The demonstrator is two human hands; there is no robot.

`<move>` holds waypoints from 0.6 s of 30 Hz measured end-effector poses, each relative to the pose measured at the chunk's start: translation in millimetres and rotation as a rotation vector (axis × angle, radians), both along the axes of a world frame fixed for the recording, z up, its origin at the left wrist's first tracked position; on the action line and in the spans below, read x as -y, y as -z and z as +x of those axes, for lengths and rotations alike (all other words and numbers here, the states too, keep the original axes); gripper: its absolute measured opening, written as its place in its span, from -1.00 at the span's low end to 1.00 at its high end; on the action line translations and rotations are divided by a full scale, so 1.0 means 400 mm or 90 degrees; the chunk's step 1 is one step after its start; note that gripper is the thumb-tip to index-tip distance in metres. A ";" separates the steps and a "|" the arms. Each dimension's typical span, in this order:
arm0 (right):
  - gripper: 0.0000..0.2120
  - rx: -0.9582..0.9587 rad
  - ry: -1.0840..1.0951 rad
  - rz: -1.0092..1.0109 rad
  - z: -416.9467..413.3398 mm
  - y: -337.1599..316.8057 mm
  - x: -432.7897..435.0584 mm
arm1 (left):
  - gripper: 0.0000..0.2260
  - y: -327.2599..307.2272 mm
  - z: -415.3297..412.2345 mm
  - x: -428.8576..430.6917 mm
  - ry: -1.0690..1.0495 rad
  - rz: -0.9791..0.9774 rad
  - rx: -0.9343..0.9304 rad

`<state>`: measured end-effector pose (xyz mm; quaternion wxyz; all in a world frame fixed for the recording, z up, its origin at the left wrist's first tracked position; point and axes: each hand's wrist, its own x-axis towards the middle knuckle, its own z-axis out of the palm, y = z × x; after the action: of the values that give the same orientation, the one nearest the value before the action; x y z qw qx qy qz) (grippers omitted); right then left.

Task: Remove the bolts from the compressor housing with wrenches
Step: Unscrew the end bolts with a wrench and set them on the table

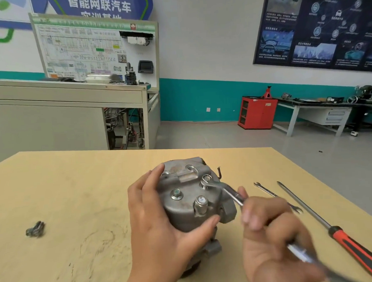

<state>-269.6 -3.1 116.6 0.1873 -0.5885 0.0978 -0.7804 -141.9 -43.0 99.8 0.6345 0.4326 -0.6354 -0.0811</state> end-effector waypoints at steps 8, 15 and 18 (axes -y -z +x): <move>-0.68 0.476 -0.222 0.430 -0.064 -0.160 0.208 | -0.33 -0.018 -0.008 -0.007 -0.007 -0.005 0.001; -0.91 -0.142 -0.084 0.651 -0.001 -0.224 0.378 | -0.12 -0.013 -0.006 -0.003 0.009 -0.007 -0.055; -0.90 -0.459 0.068 0.605 0.031 -0.262 0.388 | -0.06 -0.005 -0.009 -0.002 0.000 0.012 -0.054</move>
<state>-257.4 -158.3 221.2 0.3452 -0.6623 0.5230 -0.4107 -145.3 -42.1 102.0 0.6567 0.4346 -0.6071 -0.1057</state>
